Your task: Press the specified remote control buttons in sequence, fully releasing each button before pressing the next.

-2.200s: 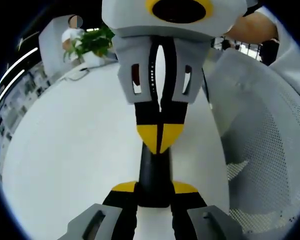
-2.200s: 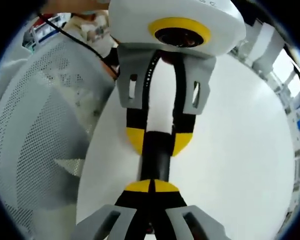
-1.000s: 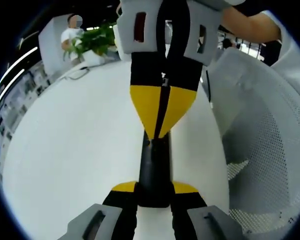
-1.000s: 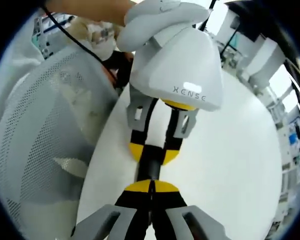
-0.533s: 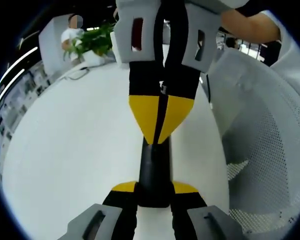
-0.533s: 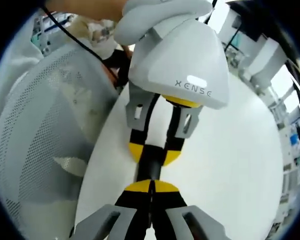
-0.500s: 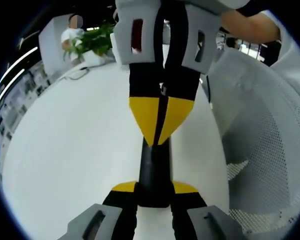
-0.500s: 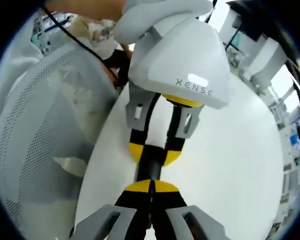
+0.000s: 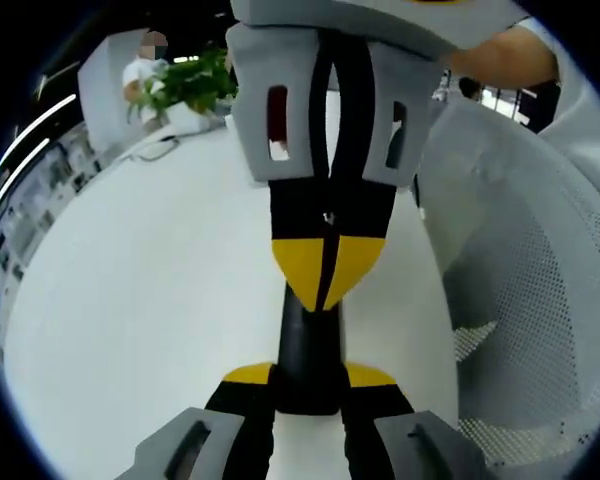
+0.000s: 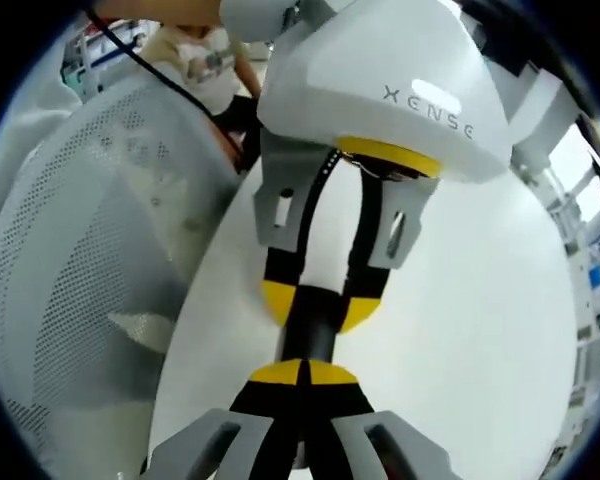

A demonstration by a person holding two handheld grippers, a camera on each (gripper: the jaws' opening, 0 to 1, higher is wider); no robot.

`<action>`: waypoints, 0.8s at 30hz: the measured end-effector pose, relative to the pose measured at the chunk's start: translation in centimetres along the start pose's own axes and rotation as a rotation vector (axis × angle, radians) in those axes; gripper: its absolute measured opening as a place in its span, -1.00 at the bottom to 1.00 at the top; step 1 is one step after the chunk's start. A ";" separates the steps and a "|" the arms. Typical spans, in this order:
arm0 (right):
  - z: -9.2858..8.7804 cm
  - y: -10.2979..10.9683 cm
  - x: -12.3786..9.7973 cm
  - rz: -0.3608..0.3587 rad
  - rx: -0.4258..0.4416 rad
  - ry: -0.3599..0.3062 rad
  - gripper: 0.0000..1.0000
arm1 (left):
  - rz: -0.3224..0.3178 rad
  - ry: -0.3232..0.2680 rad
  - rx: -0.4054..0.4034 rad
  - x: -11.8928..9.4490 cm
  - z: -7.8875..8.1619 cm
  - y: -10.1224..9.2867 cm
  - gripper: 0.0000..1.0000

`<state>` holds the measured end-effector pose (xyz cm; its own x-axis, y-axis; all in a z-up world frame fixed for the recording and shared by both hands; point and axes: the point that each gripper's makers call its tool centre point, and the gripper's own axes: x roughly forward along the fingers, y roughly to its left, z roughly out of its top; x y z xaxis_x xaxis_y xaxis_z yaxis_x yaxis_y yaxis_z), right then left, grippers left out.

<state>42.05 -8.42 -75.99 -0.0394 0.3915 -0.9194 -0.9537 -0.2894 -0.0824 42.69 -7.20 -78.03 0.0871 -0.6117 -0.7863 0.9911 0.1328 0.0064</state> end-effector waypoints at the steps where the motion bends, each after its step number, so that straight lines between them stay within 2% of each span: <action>1: 0.0 0.0 0.1 0.003 0.002 0.000 -1.00 | 0.000 0.000 0.000 0.0 0.0 0.0 -0.52; 24: -0.6 0.0 1.3 0.032 0.005 0.016 -1.00 | 0.000 -0.017 -0.001 0.1 0.1 0.1 -0.52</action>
<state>42.23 -8.46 -77.45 -0.0650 0.3681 -0.9275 -0.9536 -0.2967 -0.0509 42.80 -7.27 -78.06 0.0891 -0.6249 -0.7756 0.9910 0.1340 0.0059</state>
